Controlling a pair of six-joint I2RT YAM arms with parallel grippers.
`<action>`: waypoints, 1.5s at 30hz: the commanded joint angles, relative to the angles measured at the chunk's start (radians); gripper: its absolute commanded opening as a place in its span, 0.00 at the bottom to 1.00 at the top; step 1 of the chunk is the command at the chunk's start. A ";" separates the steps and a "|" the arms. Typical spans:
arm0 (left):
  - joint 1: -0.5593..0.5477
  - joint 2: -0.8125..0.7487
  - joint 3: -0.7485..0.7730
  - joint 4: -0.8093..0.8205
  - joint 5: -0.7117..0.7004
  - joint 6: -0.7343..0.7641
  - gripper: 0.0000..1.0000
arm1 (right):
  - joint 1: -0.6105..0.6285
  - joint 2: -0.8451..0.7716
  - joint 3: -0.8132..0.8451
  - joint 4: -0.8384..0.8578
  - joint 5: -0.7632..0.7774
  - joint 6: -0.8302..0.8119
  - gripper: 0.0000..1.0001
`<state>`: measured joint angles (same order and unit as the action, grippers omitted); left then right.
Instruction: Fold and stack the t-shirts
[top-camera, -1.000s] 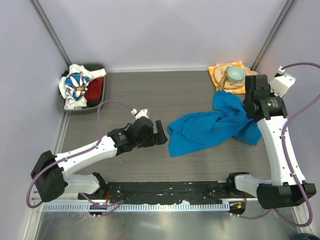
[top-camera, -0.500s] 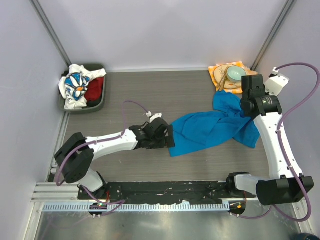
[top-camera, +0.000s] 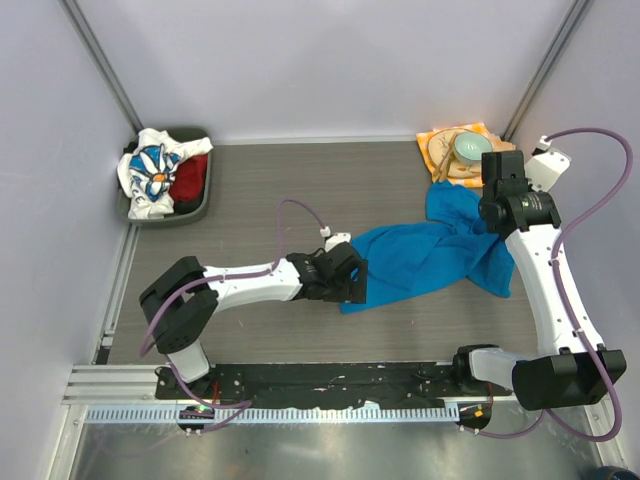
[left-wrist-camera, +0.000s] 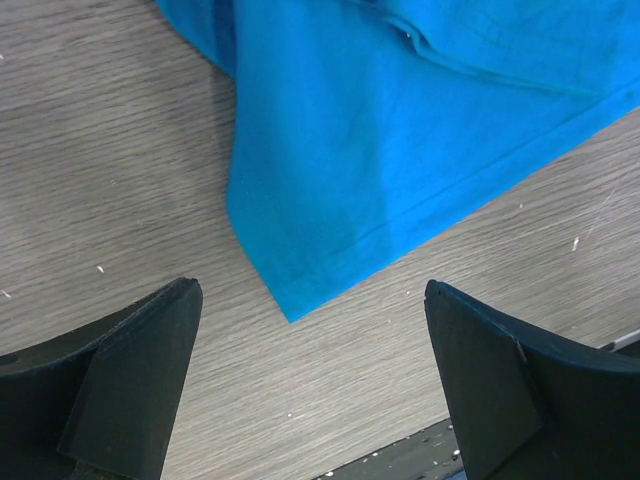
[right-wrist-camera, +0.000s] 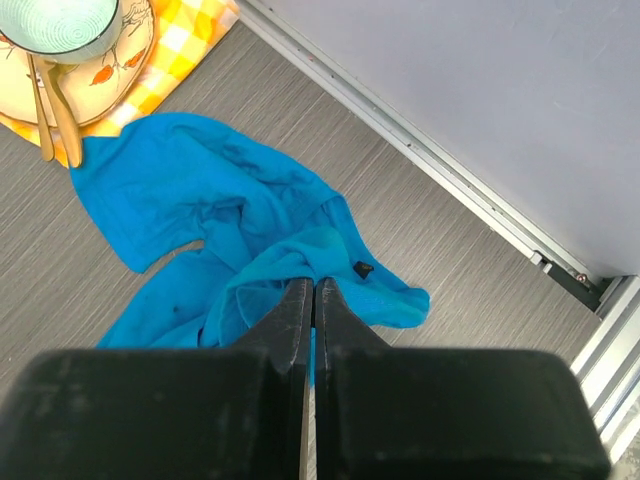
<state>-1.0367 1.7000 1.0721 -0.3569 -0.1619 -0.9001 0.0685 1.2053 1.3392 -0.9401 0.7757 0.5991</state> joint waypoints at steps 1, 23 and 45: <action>-0.032 0.024 0.055 -0.027 -0.064 0.049 0.98 | -0.006 -0.006 -0.011 0.052 -0.009 -0.005 0.01; -0.088 0.067 0.032 -0.068 -0.119 0.007 0.82 | -0.006 -0.027 -0.031 0.069 -0.027 -0.018 0.01; -0.086 0.142 0.049 -0.063 -0.131 -0.034 0.68 | -0.004 -0.049 -0.055 0.089 -0.049 -0.025 0.01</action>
<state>-1.1194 1.7863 1.0946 -0.4019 -0.2768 -0.9104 0.0677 1.1889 1.2812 -0.8875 0.7216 0.5774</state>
